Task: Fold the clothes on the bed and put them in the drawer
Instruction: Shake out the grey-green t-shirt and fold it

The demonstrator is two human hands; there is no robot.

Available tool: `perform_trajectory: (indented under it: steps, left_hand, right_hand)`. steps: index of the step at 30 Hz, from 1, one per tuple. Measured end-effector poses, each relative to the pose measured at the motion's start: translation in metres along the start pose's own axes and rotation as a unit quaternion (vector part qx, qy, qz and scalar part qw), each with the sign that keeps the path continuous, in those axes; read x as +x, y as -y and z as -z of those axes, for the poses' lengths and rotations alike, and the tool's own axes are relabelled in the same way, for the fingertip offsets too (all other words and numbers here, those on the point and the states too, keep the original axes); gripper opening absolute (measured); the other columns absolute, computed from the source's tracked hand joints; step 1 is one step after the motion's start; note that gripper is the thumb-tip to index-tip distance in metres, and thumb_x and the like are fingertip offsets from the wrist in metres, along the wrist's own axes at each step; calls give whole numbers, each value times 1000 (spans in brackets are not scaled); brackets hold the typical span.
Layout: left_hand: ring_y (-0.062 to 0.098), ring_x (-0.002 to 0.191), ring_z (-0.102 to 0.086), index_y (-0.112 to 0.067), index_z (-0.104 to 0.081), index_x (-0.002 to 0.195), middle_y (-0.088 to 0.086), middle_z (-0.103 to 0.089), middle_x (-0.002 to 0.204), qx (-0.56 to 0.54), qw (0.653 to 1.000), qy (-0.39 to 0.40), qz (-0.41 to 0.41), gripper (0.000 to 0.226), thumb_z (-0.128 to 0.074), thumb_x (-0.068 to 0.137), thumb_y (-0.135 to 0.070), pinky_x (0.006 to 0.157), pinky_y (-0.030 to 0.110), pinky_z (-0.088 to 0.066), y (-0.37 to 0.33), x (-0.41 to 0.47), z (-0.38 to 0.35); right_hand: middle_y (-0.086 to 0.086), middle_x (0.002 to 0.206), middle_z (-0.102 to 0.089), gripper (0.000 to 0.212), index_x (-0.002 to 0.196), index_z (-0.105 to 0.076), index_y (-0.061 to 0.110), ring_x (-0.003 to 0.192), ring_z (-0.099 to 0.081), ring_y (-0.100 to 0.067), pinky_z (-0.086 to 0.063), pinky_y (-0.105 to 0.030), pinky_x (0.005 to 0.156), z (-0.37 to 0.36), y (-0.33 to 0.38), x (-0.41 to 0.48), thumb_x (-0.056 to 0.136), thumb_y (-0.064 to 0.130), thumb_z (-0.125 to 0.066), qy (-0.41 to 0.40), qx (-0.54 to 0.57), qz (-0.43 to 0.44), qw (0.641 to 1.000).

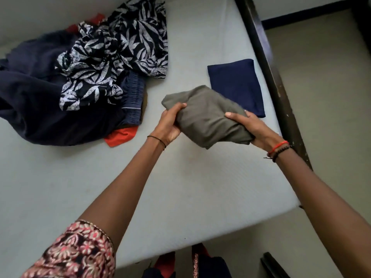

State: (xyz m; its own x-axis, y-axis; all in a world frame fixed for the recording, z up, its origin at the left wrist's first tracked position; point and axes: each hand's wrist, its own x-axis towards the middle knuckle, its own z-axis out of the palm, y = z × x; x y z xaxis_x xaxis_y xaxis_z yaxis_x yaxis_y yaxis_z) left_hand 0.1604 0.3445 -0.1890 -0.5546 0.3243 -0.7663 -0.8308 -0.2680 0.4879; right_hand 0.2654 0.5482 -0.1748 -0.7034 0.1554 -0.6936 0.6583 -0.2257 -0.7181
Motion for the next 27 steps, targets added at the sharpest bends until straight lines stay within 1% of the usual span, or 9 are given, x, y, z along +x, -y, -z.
perform_trajectory:
  steps: [5,7,11,14,15,18,20,22,27]
  left_hand:
    - [25,102,-63,-4,-53,123,16,-62,121,79,994,47,-58,36,-60,88,-9,90,40,-54,-28,63,-84]
    - [25,107,-62,-8,-48,127,10,-61,125,139,988,39,-58,44,-63,88,-20,81,43,-57,-18,80,-97]
    - [13,104,-57,-7,-48,132,3,-60,124,359,932,35,-28,57,-67,86,-35,63,21,-51,30,84,-92]
    - [20,109,-60,-3,-55,125,8,-61,124,434,898,34,-66,49,-70,85,-28,86,23,-51,66,90,-74]
    - [21,102,-62,-2,-57,121,9,-64,119,438,896,23,-72,46,-70,85,-27,83,22,-51,71,90,-72]
    - [12,67,-58,2,-63,107,8,-63,94,401,915,9,-49,31,-64,89,-24,51,10,-44,69,86,-74]
    - [11,63,-55,-8,-63,85,5,-59,84,351,936,2,-29,20,-63,90,-27,58,16,-46,64,82,-78]
    - [12,62,-52,-15,-50,68,4,-53,76,320,947,-7,-32,29,-64,89,-29,63,19,-47,63,78,-79]
    - [10,67,-55,-13,-54,93,7,-57,94,402,915,22,40,17,-55,95,-30,61,21,-42,73,68,-65]
  right_hand:
    - [-6,116,-69,39,120,-61,12,106,-66,-18,-54,-31,87,57,30,37,84,25,-69,-88,79,62,991]
    - [-3,112,-70,43,120,-60,14,105,-66,-19,-54,-36,88,71,28,56,82,29,-71,-120,62,42,990]
    - [1,103,-67,26,110,-59,25,101,-61,-19,-51,-42,88,88,-4,77,85,30,-66,-125,-20,-64,990]
    - [2,102,-65,29,113,-57,25,98,-60,-18,-53,-41,85,93,-13,83,86,30,-66,-142,-22,-65,987]
    - [2,100,-65,25,110,-57,24,95,-61,-18,-54,-41,84,95,-13,83,87,29,-65,-144,-18,-62,987]
    - [-2,99,-66,13,101,-55,22,83,-66,-18,-58,-39,75,101,-9,83,90,26,-62,-133,33,-68,988]
    - [-2,89,-69,22,108,-53,18,65,-69,-17,-59,-32,61,106,-5,82,90,27,-62,-124,95,-74,985]
    - [-1,81,-69,28,113,-53,16,58,-68,-16,-57,-28,57,110,-4,80,90,28,-63,-123,112,-75,983]
    - [-6,112,-61,46,126,-50,7,96,-62,-18,-57,-33,66,108,-24,73,88,25,-66,-152,34,-84,984]
